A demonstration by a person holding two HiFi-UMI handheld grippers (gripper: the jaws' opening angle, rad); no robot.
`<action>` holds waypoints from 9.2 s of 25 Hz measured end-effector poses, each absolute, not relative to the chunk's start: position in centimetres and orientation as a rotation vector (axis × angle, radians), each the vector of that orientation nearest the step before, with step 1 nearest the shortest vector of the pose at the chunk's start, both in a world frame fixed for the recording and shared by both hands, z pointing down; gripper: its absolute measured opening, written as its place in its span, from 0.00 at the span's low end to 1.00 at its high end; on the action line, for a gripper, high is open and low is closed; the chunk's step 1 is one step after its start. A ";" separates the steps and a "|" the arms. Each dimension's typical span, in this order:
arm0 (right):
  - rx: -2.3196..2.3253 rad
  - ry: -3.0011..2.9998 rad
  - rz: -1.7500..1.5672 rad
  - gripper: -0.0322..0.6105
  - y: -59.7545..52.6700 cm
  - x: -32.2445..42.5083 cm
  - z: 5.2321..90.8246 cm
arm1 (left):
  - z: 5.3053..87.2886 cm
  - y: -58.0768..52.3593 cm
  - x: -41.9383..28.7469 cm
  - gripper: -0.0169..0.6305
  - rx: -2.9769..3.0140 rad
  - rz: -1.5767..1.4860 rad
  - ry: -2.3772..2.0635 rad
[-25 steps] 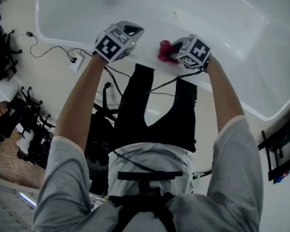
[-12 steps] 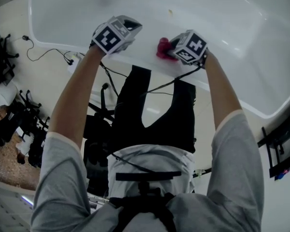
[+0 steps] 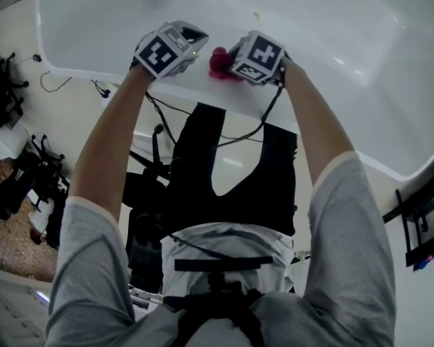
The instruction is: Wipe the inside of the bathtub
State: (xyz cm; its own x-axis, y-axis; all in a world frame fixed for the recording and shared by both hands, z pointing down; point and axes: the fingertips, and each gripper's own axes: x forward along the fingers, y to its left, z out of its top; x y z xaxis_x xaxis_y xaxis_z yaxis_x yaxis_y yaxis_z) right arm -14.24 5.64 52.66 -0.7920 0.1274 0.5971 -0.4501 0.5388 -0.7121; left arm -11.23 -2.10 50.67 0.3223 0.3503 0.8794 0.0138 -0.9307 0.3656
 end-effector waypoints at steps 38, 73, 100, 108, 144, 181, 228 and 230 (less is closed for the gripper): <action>0.325 -2.040 1.387 0.20 10.0 -7.3 60.9 | 57.0 -0.9 -8.7 0.03 2.259 1.685 0.495; 0.355 -1.908 1.463 0.20 11.1 -3.7 66.5 | 61.6 -1.5 -7.0 0.03 2.255 1.733 0.590; 0.342 -2.061 1.358 0.20 5.1 -9.6 67.3 | 64.3 -3.1 -8.5 0.03 2.227 1.773 0.573; 0.391 -1.922 1.444 0.20 10.3 -3.1 70.0 | 65.3 -1.6 -7.0 0.03 2.234 1.760 0.624; 0.330 -1.905 1.403 0.20 8.4 -3.6 76.4 | 70.6 -0.6 -5.9 0.03 2.217 1.777 0.726; 0.318 -1.888 1.259 0.19 5.0 -5.2 82.6 | 73.4 -2.2 -7.2 0.03 2.205 1.847 0.763; 0.792 -1.707 1.231 0.20 4.5 1.2 84.8 | 73.5 -1.3 -8.3 0.03 2.171 1.839 0.767; 0.806 -1.666 1.223 0.20 6.2 3.7 84.8 | 73.3 -1.3 -8.2 0.03 2.178 1.831 0.764</action>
State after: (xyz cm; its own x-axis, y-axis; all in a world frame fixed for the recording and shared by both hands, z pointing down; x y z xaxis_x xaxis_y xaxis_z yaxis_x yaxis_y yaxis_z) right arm 3.67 6.21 84.83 -0.3915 0.0019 0.9202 -0.8773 0.3008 -0.3739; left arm -8.25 -1.32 73.28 0.1019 0.5004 0.8598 0.2591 -0.8478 0.4627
